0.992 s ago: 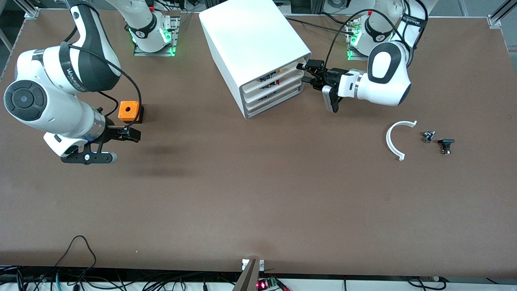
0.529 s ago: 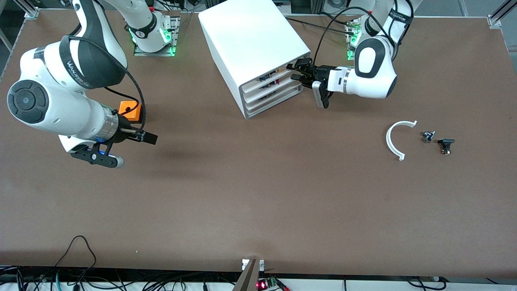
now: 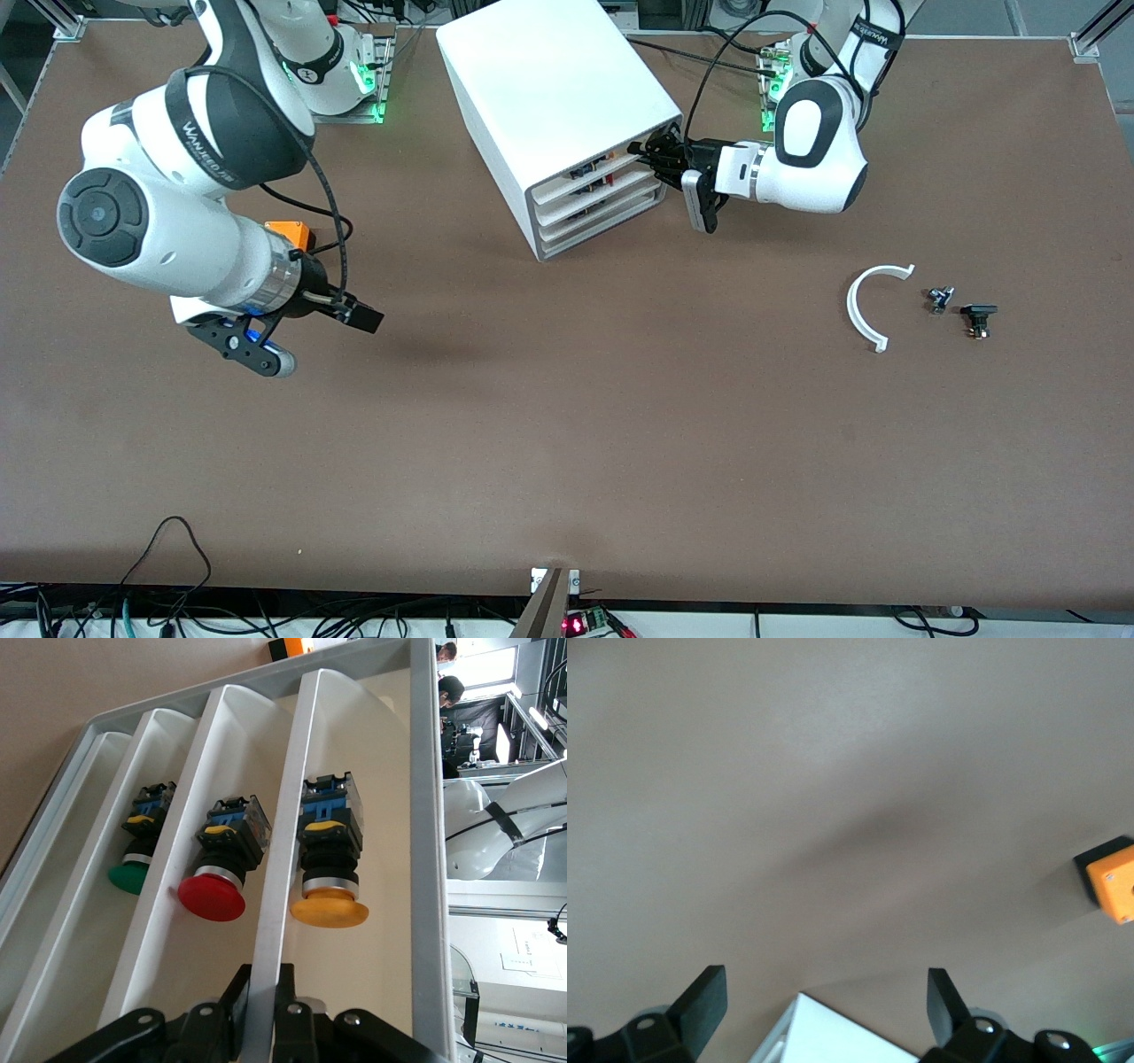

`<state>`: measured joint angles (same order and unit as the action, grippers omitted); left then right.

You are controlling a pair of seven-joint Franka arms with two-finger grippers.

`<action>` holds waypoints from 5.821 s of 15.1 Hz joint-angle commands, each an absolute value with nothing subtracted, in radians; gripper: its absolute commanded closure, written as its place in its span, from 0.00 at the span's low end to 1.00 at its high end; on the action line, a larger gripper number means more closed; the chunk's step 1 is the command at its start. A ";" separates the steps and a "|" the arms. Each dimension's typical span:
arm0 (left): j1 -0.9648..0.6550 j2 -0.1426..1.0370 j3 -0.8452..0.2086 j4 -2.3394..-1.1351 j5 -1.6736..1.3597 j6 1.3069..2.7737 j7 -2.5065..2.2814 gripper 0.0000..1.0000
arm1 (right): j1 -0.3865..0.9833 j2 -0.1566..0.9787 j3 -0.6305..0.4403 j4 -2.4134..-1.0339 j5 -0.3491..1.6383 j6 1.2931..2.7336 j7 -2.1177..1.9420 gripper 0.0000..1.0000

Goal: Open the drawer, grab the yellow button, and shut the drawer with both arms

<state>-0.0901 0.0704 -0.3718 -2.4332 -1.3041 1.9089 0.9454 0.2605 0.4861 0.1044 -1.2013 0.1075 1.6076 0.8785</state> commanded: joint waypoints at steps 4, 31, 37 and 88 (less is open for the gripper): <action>0.018 0.193 -0.371 -2.292 -1.036 1.927 0.974 1.00 | 0.359 0.577 0.098 -1.058 0.118 1.621 1.097 0.00; 0.092 0.334 -0.377 -1.536 -0.035 1.523 0.022 0.00 | 0.781 0.765 0.097 -0.945 0.118 1.931 1.954 0.00; 0.083 0.443 -0.357 -1.387 0.147 1.549 0.029 0.00 | 0.841 0.790 0.095 -1.002 0.048 1.919 1.945 0.00; -0.089 0.465 -0.465 -1.603 0.133 1.831 -0.845 0.02 | 0.146 0.655 -0.041 -1.190 0.012 1.721 0.198 1.00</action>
<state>-0.0968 0.5141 -0.4479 -1.5419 0.1184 1.8047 -0.8055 0.1437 0.6759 -0.0121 -1.1199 0.0221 1.6707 0.2608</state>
